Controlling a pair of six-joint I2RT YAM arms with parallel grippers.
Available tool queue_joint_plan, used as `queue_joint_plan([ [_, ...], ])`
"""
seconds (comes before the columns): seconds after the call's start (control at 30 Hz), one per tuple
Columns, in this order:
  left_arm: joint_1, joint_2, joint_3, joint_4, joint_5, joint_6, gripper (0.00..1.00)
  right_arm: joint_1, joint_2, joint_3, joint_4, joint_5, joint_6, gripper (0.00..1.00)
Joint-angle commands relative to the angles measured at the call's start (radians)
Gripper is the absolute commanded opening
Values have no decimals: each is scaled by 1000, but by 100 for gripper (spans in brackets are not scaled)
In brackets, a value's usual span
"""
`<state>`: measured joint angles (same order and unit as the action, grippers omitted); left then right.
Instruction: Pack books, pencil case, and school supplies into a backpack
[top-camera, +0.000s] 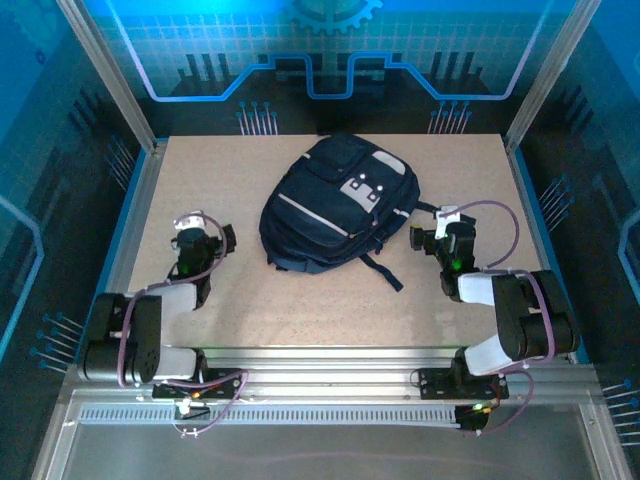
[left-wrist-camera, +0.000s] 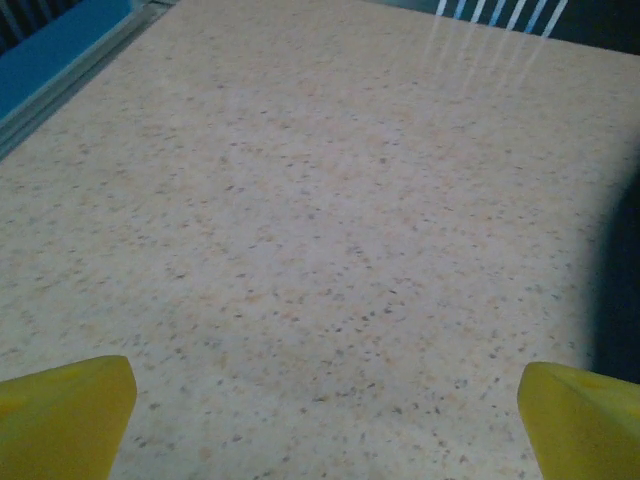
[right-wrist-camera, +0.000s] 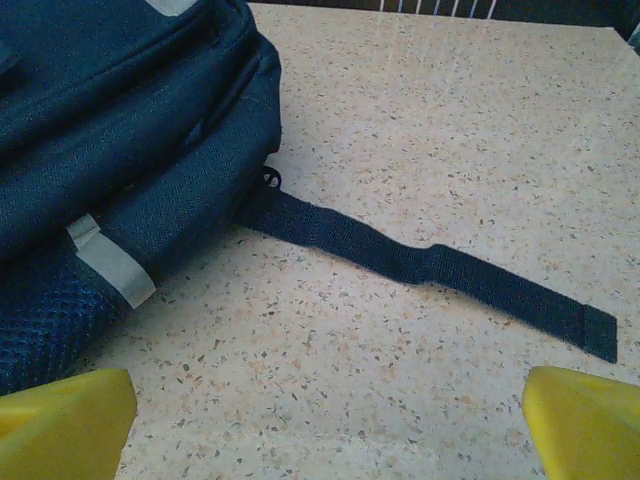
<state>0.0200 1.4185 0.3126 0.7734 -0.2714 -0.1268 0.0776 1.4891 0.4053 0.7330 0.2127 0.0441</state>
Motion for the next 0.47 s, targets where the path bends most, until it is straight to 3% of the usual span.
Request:
queue_joint_plan([
  [0.0, 11, 172, -106, 530, 74, 45, 99, 9, 12, 3, 63, 33, -4, 100],
  [0.13, 15, 161, -99, 504, 89, 39, 99, 9, 11, 3, 62, 31, -4, 100],
  [0.3, 11, 134, -40, 350, 117, 54, 99, 13, 14, 14, 46, 11, -18, 100],
  [0.43, 6, 138, -34, 349, 105, 57, 99, 11, 14, 9, 54, 7, -18, 100],
])
